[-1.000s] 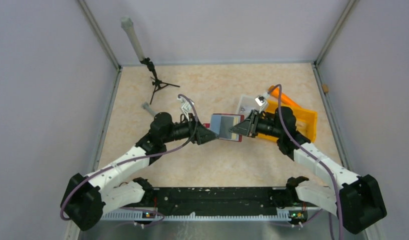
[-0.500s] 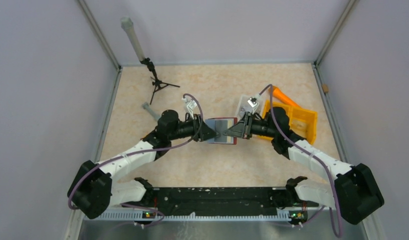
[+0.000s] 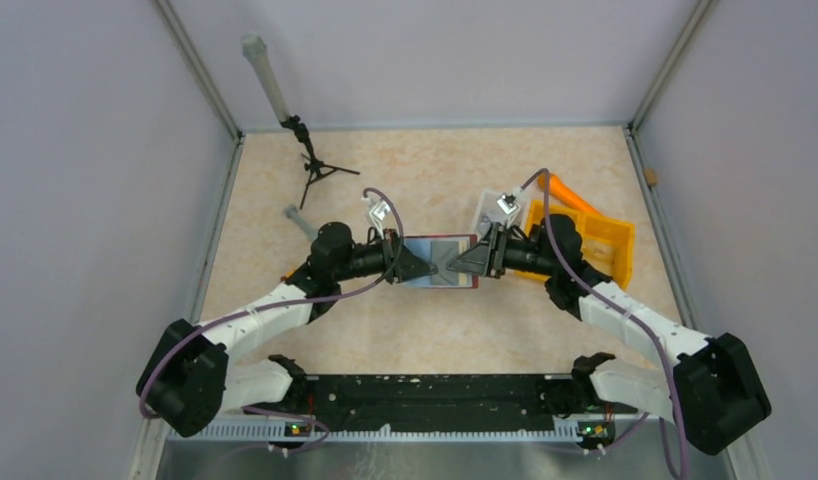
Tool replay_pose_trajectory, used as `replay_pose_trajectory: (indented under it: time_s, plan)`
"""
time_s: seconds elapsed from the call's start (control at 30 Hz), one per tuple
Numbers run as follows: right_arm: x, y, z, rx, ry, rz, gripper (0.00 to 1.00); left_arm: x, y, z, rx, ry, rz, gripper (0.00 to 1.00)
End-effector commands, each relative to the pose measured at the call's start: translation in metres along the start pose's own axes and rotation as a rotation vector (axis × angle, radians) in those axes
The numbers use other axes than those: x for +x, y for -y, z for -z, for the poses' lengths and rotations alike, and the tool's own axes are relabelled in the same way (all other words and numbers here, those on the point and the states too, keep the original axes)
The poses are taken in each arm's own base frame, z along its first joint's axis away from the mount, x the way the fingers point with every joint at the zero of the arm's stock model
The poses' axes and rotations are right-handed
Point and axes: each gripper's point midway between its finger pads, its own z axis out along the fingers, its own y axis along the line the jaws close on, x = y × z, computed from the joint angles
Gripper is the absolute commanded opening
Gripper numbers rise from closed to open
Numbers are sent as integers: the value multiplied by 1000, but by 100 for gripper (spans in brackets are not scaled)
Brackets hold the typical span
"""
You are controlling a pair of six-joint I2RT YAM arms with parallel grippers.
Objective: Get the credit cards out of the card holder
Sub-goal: Remove the credit card from the card holder.
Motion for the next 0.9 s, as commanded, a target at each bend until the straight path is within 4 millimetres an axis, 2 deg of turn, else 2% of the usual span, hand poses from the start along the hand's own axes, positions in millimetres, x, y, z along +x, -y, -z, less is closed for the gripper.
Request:
replay_pose_trajectory:
  time_s: [0.0,0.2,0.47,0.73,0.83,0.87]
  plan:
    - [-8,-33,9,-79,24,94,42,-7,8,1,48,38,-29,0]
    - [-12,-30,18,-83,52,65,48,-11,9,2,75,56,8,0]
    - [-18,-29,26,-108,69,40,45,-17,16,8,151,58,32,0]
    - [-19,-27,26,-109,64,26,18,-17,21,14,182,67,32,0]
    - [-20,-27,25,-105,59,20,0,-17,22,15,182,68,30,0]
    - [-21,-27,25,-103,59,17,0,-17,20,15,177,69,26,0]
